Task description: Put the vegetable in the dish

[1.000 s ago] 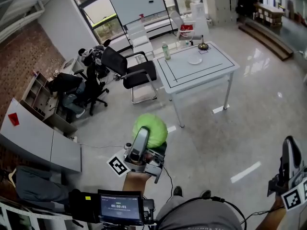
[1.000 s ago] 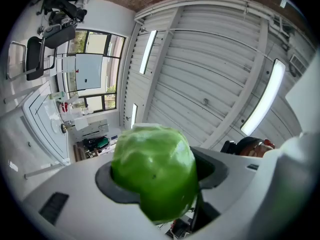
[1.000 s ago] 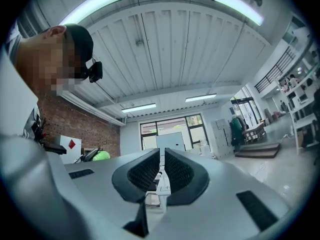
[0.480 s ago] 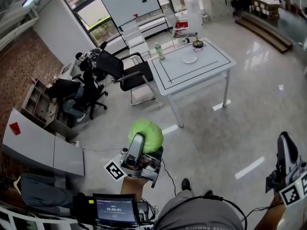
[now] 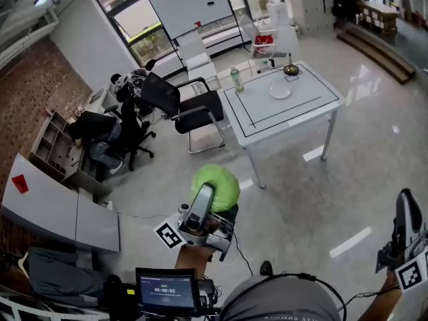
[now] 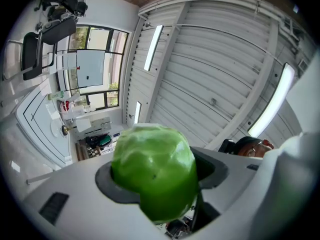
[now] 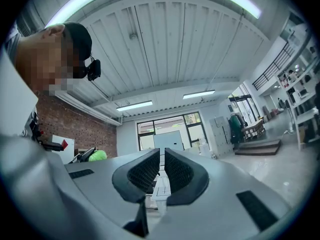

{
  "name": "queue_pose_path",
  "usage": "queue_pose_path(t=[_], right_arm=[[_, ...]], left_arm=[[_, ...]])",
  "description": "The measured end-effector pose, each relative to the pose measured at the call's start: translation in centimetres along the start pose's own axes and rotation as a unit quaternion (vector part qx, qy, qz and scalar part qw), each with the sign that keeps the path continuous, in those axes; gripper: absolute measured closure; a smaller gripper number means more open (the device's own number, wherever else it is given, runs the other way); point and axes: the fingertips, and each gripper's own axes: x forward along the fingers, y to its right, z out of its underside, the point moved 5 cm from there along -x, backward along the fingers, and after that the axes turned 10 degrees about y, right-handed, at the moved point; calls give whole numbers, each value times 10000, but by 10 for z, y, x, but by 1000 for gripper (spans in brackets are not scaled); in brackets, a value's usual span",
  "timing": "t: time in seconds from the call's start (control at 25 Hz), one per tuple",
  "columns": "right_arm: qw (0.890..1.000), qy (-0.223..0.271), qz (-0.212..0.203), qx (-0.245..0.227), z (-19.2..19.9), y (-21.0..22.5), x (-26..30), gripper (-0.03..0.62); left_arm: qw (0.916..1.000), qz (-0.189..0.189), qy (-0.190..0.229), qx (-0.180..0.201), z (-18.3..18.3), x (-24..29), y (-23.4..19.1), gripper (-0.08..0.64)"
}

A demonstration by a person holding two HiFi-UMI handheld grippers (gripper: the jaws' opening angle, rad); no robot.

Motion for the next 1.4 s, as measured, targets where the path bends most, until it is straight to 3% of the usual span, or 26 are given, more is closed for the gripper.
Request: queue_pose_path(t=[0.2,0.4,0.84,1.2,1.4], right_arm=[[9999,84,72,-52,8,-11,34,578],[9999,-16,28,-96,10,0,58,578],[9995,-192,-225,-55,1,88,105,578],[9985,-198,-486,139,9,153,126,578],[9985,-250,-438,215,18,167,135,578]], left_arm=[[10000,-16,-62,-46,-30,4,-27,268],[9998,-144,32,-105,-34,13,-51,268],[9992,-253,283,81,2,69,-85,268],[9985,-419,323,156,54,98,-114,268],[9984,-459,245,205,54,111,-126,268]])
